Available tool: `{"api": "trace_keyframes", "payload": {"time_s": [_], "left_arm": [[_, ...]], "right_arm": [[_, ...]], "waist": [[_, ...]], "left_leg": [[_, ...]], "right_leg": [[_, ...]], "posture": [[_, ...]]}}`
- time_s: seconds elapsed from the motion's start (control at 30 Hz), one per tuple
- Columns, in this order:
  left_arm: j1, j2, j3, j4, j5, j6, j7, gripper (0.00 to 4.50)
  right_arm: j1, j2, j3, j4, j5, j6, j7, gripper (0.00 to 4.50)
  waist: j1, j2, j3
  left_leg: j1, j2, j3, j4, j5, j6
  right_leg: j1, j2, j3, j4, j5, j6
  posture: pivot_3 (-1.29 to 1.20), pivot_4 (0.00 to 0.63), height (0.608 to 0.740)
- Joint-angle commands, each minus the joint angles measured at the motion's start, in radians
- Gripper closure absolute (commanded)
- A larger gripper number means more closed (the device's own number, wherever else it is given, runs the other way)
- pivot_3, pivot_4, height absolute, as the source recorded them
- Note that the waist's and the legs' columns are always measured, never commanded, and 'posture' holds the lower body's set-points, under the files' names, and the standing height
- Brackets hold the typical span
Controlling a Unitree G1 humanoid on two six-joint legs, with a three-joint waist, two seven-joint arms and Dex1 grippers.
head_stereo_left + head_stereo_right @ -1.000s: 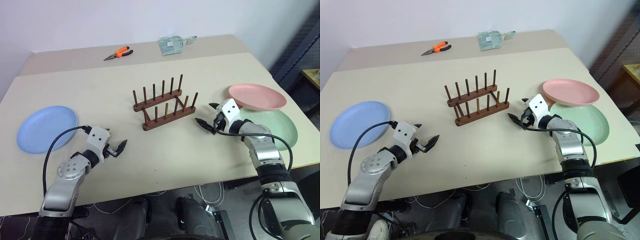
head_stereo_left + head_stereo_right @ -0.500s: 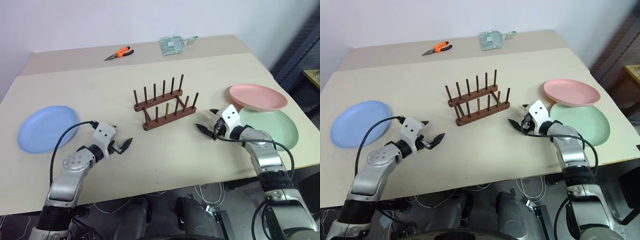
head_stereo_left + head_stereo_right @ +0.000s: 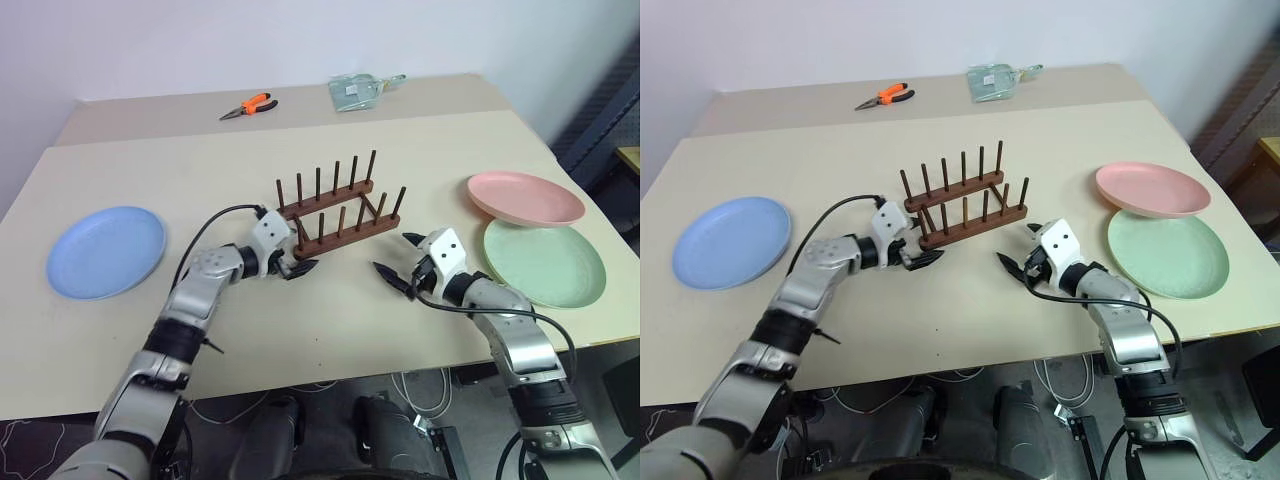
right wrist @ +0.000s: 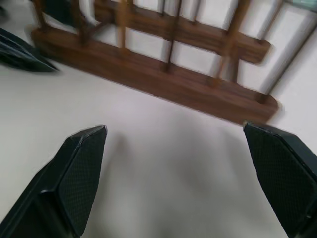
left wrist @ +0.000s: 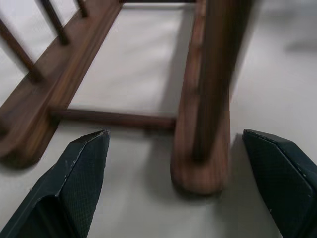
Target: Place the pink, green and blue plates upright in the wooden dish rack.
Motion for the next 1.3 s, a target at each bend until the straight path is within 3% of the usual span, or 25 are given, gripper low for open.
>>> {"api": "trace_keyframes", "payload": {"time_s": [0.03,0.17,0.2,0.33,0.57,0.8,0.83,0.87,0.93,1.03,1.2,1.27,1.3], "left_arm": [[0.007,-0.016,-0.035,0.051,0.027,-0.017,-0.024,1.44],[0.019,-0.001,-0.037,0.047,0.044,-0.05,-0.046,3.52],[0.028,0.01,-0.044,0.037,0.046,-0.072,-0.066,3.77],[0.053,0.058,-0.056,-0.006,0.049,-0.155,-0.126,3.74],[0.081,0.2,-0.031,-0.124,-0.046,-0.215,-0.367,3.74],[0.06,0.231,-0.025,-0.006,0.016,-0.226,-0.319,0.3],[0.068,0.239,-0.024,-0.01,0.017,-0.211,-0.314,0.03],[0.088,0.257,-0.019,-0.021,0.025,-0.196,-0.302,0.03],[0.142,0.293,-0.001,-0.063,0.016,-0.144,-0.293,0.0],[0.266,0.334,0.04,-0.224,-0.049,-0.042,-0.293,0.95],[0.465,0.347,0.065,-0.565,-0.155,0.183,-0.241,3.51],[0.509,0.327,0.054,-0.665,-0.169,0.255,-0.195,4.47],[0.519,0.305,0.04,-0.695,-0.16,0.272,-0.163,4.47]], "right_arm": [[-0.008,0.008,-0.003,-0.046,-0.008,-0.01,-0.022,0.0],[-0.004,0.006,0.002,-0.051,-0.014,-0.013,-0.028,0.0],[-0.003,-0.002,-0.001,-0.047,-0.017,-0.014,-0.025,0.0],[0.004,-0.037,-0.025,-0.04,-0.028,-0.019,-0.022,0.0],[0.046,-0.125,-0.098,-0.017,-0.023,-0.042,-0.015,0.0],[0.067,-0.138,-0.103,-0.034,-0.027,-0.041,-0.01,0.0],[0.076,-0.145,-0.103,-0.041,-0.029,-0.041,-0.004,0.0],[0.088,-0.153,-0.105,-0.05,-0.025,-0.039,0.008,0.0],[0.108,-0.172,-0.109,-0.068,-0.01,-0.029,0.04,0.54],[0.139,-0.2,-0.103,-0.098,-0.002,-0.021,0.084,1.92],[0.169,-0.215,-0.055,-0.165,0.02,0.018,0.15,4.46],[0.166,-0.2,-0.028,-0.189,0.023,0.038,0.158,4.5],[0.158,-0.188,-0.012,-0.19,0.012,0.042,0.148,4.5]], "waist": [[-0.002,0.0,0.0],[-0.003,0.0,0.0],[-0.003,0.0,0.0],[-0.009,0.0,0.0],[-0.008,0.0,0.0],[-0.004,0.0,0.0],[-0.004,0.0,0.0],[-0.004,0.0,0.0],[-0.012,0.0,0.0],[-0.033,0.002,-0.001],[-0.037,0.003,-0.002],[-0.029,0.003,-0.002],[-0.026,0.003,-0.002]], "left_leg": [[0.0,0.0,0.0,0.0,0.0,0.0],[0.0,0.0,0.0,0.001,0.0,0.001],[0.0,0.0,0.0,0.001,0.0,0.001],[0.001,0.001,0.0,0.0,0.0,0.001],[0.0,0.001,0.0,-0.001,-0.001,0.001],[0.0,0.001,0.0,0.0,-0.001,0.001],[0.0,0.001,0.001,0.0,-0.001,0.001],[0.0,0.001,0.0,0.0,-0.001,0.001],[0.0,0.001,0.001,0.0,-0.001,0.001],[0.002,0.002,0.001,-0.002,-0.001,0.001],[0.004,0.004,0.003,-0.006,-0.001,0.001],[0.004,0.004,0.003,-0.006,-0.001,0.001],[0.003,0.004,0.003,-0.006,-0.001,0.001]], "right_leg": [[0.0,0.0,0.0,0.0,0.0,0.0],[0.0,0.0,0.0,0.0,0.001,0.001],[0.0,0.0,0.0,0.0,0.001,0.001],[0.0,0.0,0.001,0.0,0.001,0.001],[-0.001,0.0,0.001,0.0,0.0,0.001],[-0.001,0.0,0.001,0.0,0.0,0.001],[-0.001,-0.001,0.001,0.0,0.0,0.001],[-0.001,0.0,0.001,0.0,0.0,0.001],[-0.001,0.0,0.001,0.0,0.0,0.001],[-0.001,0.0,0.002,0.0,0.0,0.001],[-0.002,-0.001,0.001,0.001,-0.001,-0.001],[-0.002,-0.002,0.002,0.0,-0.002,-0.002],[-0.002,-0.002,0.002,0.0,-0.002,-0.002]], "posture": [[0.0,0.15,0.74],[0.0,0.15,0.74],[0.0,0.15,0.74],[0.0,0.15,0.74],[0.0,0.15,0.74],[0.0,0.15,0.74],[0.0,0.15,0.74],[0.0,0.15,0.74],[0.0,0.15,0.74],[0.0,0.15,0.74],[0.0,0.15,0.74],[0.0,0.15,0.74],[0.0,0.15,0.74]]}}
